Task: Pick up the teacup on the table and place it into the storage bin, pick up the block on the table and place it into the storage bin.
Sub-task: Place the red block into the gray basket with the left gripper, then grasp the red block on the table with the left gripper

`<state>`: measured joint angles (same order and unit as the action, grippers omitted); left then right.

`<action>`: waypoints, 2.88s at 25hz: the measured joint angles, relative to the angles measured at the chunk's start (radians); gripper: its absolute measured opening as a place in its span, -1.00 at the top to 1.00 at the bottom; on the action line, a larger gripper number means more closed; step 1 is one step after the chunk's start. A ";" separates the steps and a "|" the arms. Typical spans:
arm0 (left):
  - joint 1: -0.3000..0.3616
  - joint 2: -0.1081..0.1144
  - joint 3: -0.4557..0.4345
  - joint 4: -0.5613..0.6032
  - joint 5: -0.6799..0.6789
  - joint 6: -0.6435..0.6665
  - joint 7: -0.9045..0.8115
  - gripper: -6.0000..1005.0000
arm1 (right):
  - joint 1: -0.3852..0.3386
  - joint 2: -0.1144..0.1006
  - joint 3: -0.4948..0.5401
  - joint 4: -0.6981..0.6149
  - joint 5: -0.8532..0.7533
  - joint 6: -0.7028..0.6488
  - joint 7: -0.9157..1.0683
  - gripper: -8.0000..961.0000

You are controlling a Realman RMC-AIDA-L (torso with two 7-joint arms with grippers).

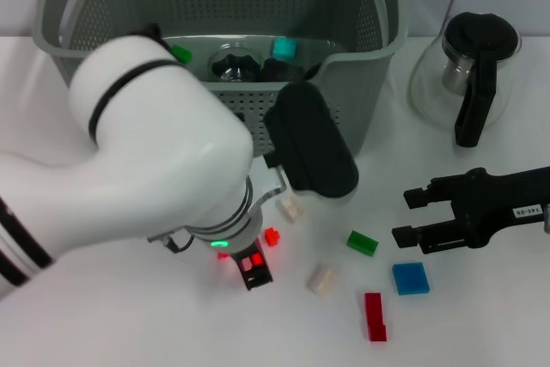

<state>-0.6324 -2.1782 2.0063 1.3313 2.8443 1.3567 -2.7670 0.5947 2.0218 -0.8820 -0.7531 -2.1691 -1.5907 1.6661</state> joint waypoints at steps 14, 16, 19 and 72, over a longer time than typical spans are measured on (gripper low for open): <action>-0.131 0.027 -0.938 0.547 -0.445 0.367 0.200 0.14 | -0.007 -0.005 -0.003 0.000 0.000 -0.007 -0.001 -0.66; -0.193 0.045 -1.009 0.457 -0.427 0.295 0.223 0.14 | -0.006 -0.003 -0.006 0.000 0.000 -0.008 -0.001 -0.66; -0.274 0.087 -1.019 0.236 -0.388 0.122 0.223 0.14 | -0.007 0.000 -0.007 0.000 0.000 -0.008 -0.001 -0.66; -0.073 0.005 -0.236 -0.170 -0.047 0.047 0.076 -0.41 | -0.010 0.009 -0.008 0.002 -0.017 -0.006 -0.005 -0.66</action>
<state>-0.7059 -2.1737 1.7704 1.1612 2.7976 1.4036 -2.6907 0.5844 2.0310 -0.8897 -0.7516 -2.1857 -1.5968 1.6613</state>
